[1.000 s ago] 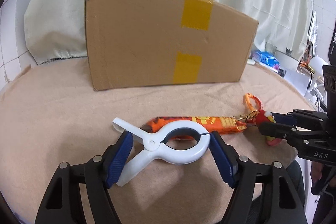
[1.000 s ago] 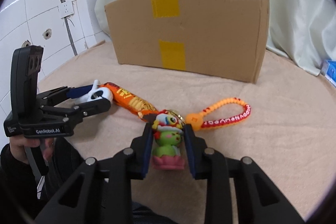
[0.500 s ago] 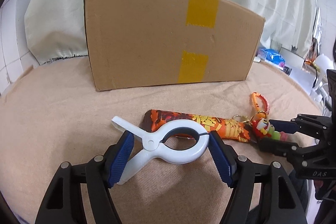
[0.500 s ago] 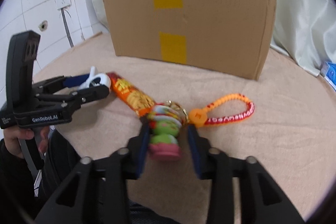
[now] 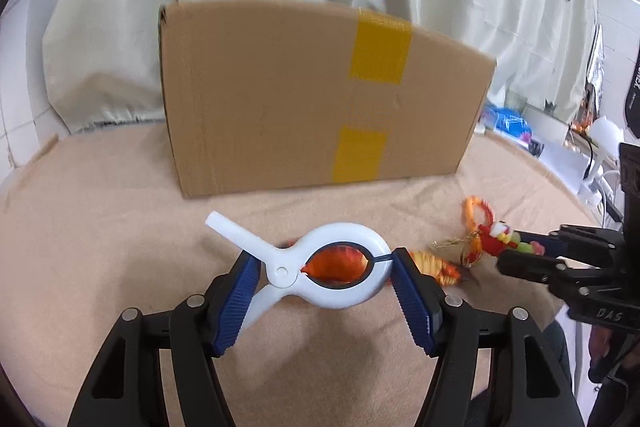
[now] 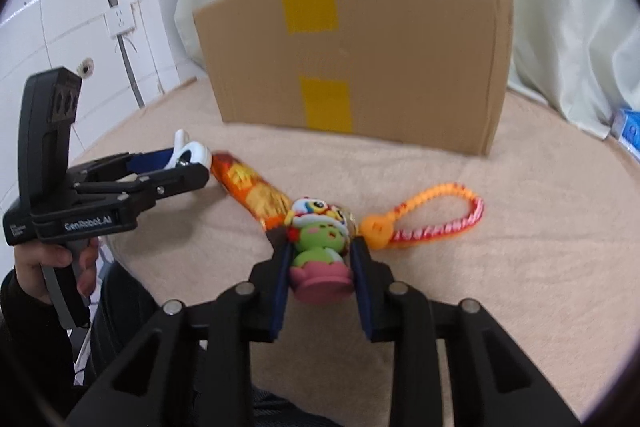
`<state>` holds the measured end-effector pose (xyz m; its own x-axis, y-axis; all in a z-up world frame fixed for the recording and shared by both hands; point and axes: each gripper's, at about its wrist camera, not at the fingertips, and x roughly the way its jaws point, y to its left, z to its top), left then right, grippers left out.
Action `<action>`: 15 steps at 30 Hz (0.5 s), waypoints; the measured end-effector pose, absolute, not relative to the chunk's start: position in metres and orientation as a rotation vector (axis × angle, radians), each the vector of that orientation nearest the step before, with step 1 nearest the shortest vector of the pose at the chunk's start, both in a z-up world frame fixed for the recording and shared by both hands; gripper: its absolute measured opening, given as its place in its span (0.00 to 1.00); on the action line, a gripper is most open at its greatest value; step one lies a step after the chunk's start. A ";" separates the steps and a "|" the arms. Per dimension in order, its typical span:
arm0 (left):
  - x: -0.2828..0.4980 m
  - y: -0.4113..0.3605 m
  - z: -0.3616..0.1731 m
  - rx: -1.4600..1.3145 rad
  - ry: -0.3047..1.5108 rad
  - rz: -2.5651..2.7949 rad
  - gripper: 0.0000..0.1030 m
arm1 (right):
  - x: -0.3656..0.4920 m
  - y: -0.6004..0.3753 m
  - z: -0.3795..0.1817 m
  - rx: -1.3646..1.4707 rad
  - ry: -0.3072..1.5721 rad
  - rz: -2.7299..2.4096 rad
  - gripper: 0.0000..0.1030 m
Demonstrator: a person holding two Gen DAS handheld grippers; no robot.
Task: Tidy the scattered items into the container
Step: 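Grasp the white plastic clip with the left tool while the right tool grasps the keychain figure, then carry the clip and keychain over the box and open both tools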
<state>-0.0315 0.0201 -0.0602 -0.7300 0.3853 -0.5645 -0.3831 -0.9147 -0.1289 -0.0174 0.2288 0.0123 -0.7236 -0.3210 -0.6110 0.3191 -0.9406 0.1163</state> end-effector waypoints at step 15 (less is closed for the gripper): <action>-0.030 0.015 -0.003 -0.708 0.011 2.639 0.65 | -0.022 0.227 0.081 0.717 0.023 -2.718 0.32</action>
